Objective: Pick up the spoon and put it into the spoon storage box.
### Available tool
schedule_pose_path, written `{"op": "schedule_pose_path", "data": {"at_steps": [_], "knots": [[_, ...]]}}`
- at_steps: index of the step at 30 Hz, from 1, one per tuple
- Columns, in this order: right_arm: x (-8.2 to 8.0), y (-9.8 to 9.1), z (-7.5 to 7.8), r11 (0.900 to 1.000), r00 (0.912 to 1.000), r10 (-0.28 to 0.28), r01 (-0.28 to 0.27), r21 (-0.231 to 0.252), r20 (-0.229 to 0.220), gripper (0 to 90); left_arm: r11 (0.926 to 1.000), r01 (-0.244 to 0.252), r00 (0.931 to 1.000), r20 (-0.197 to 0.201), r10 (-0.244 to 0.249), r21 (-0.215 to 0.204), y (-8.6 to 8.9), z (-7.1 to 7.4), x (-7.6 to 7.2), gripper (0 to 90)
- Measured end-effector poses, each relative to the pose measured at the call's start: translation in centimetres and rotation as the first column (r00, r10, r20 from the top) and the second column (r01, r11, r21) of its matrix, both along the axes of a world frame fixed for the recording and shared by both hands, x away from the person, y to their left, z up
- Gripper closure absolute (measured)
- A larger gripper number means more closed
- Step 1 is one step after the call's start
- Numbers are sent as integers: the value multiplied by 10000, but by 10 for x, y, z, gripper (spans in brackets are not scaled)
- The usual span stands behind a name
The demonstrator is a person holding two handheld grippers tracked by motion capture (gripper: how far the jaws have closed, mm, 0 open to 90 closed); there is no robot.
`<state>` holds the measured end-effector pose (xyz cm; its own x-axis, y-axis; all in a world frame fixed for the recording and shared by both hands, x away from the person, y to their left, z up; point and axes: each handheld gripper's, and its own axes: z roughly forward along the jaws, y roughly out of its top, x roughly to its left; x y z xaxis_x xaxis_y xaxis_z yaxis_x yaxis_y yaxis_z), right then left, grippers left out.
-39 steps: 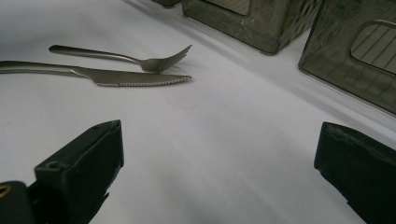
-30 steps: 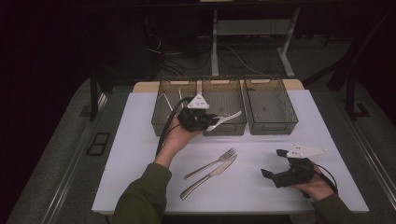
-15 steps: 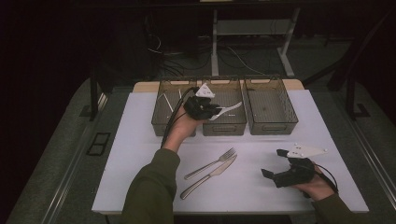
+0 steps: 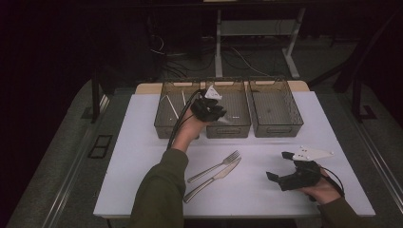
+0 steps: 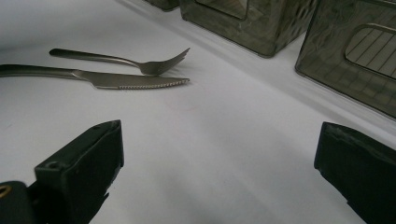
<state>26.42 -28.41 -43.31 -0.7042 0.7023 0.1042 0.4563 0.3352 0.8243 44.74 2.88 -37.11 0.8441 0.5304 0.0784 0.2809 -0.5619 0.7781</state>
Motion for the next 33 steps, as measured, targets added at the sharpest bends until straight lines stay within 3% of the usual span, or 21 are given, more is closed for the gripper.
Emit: {"op": "schedule_pose_path", "data": {"at_steps": [4, 14, 21, 24, 33], "knots": [[0, 0, 0, 10000, 10000, 14, -14, -4, 17, 15, 10000, 18, 10000, 66, -18, 15, 1, 2, 0, 696], [0, 1, -1, 10000, 10000, 22, -22, -32, -10, 15, 9977, -31, 9995, -324, 9, -675, 7, 12, -8, 535], [0, 0, -1, 10000, 10000, 11, -11, -25, -44, 15, 9958, 184, 9992, -332, -214, -894, 12, 24, -25, 412], [0, 1, -1, 10000, 10000, -6, 5, -30, -44, 15, 9967, 234, 9988, -420, -267, -775, 16, 28, -33, 366], [1, 0, -1, 10000, 10000, -32, 32, -62, -49, 15, 9915, 426, 9974, -524, -494, -1233, 28, 30, -55, 268]]}}
